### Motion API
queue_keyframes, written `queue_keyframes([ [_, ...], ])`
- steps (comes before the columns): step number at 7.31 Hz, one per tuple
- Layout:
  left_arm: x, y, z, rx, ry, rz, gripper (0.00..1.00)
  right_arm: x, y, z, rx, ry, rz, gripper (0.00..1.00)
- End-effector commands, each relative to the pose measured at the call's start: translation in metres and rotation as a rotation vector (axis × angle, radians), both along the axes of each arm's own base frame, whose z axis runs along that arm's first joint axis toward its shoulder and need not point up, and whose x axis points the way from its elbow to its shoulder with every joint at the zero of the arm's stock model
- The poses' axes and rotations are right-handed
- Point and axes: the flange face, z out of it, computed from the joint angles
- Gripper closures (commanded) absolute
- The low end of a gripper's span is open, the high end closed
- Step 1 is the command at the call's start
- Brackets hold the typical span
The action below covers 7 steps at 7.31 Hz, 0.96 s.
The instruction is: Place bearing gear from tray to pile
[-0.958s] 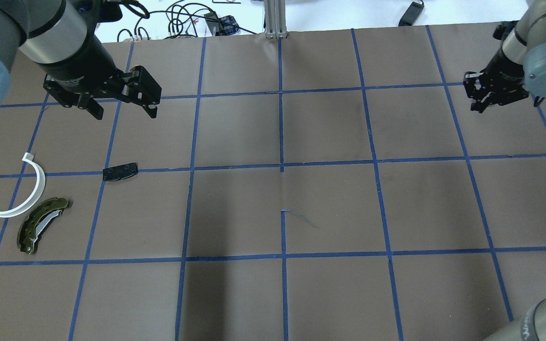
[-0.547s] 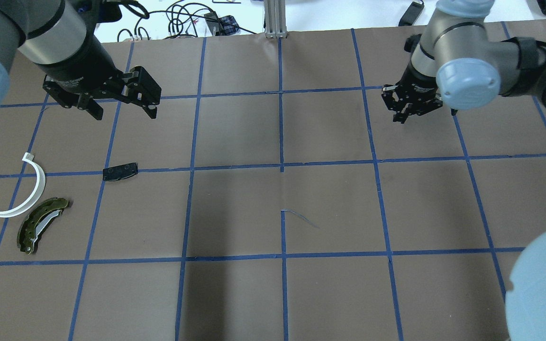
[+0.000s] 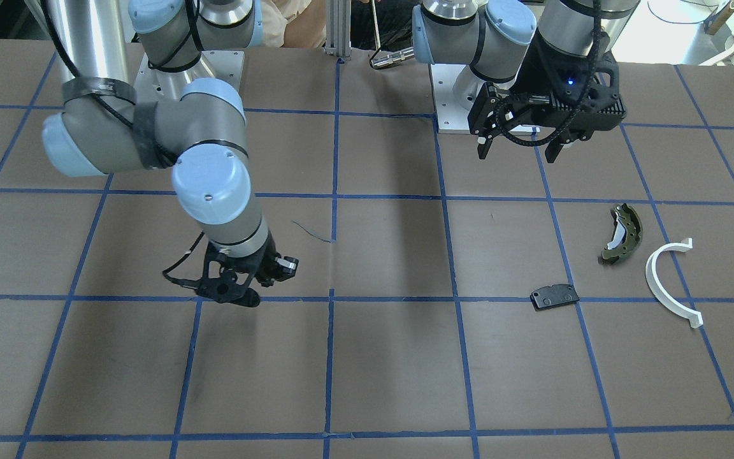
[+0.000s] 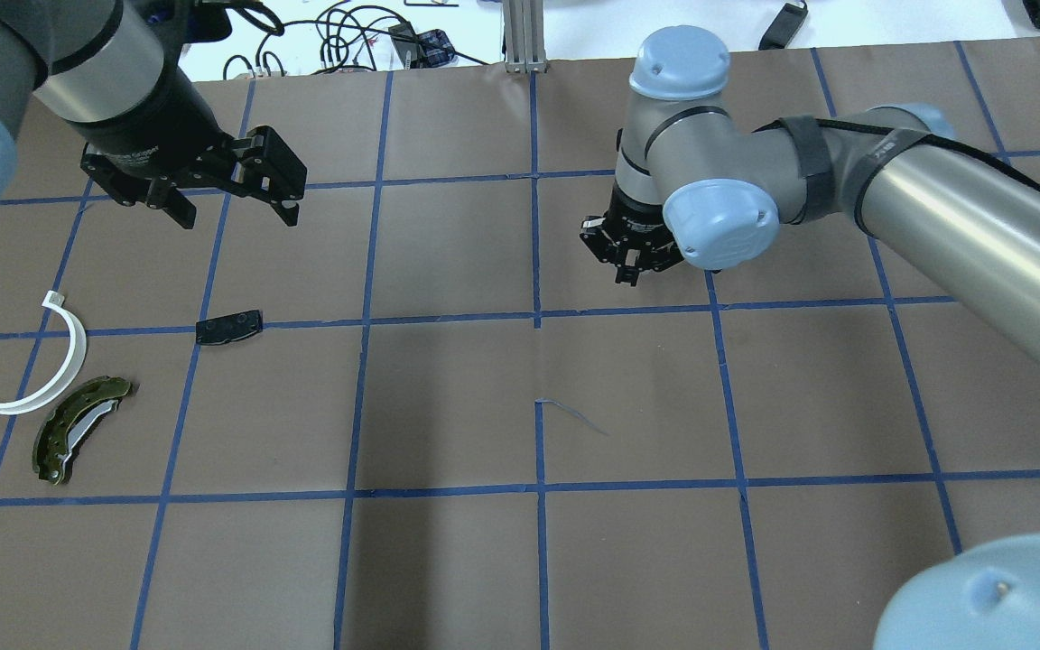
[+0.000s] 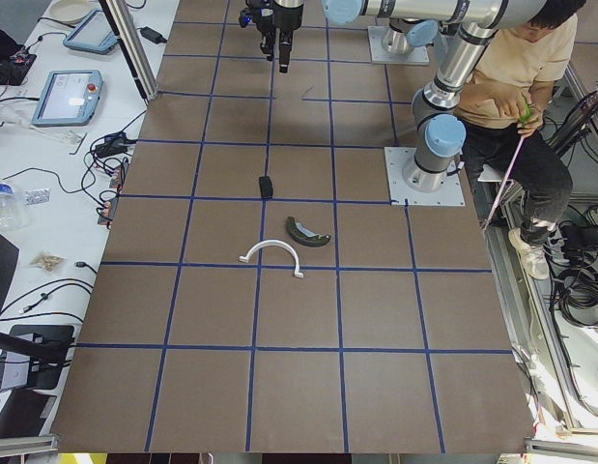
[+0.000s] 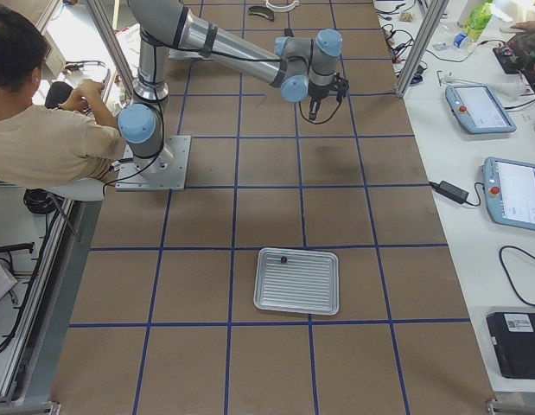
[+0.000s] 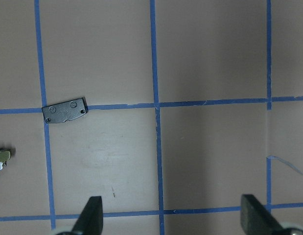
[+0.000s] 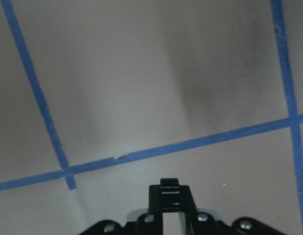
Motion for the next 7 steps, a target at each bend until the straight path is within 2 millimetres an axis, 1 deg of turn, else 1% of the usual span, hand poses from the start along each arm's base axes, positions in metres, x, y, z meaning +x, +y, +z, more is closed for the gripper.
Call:
queue_keyframes([
  [1, 0.000, 0.004, 0.004, -0.008, 0.001, -0.002, 0.00, 0.058, 0.023, -0.018, 0.026, -0.056, 0.001, 1.00],
  [2, 0.000, -0.003, 0.002, -0.005, 0.000, 0.001, 0.00, 0.083, 0.035, -0.025, 0.030, -0.056, 0.012, 1.00],
  [3, 0.000, -0.004, 0.003, -0.006, 0.001, 0.001, 0.00, 0.106, 0.046, -0.038, 0.033, -0.053, 0.017, 1.00],
  [4, 0.001, 0.004, 0.004, -0.008, 0.003, 0.001, 0.00, 0.123, 0.053, -0.056, 0.034, -0.051, 0.024, 1.00],
  [5, 0.002, 0.000, 0.001, -0.003, 0.000, 0.004, 0.00, 0.137, 0.057, -0.064, 0.013, -0.059, 0.037, 0.97],
  [6, 0.000, 0.002, 0.000, 0.001, 0.000, 0.001, 0.00, 0.146, 0.061, -0.062, -0.009, -0.067, 0.051, 0.81],
  [7, -0.002, 0.005, 0.004, -0.008, 0.004, -0.004, 0.00, 0.147, 0.062, -0.064, -0.006, -0.068, 0.054, 0.74],
])
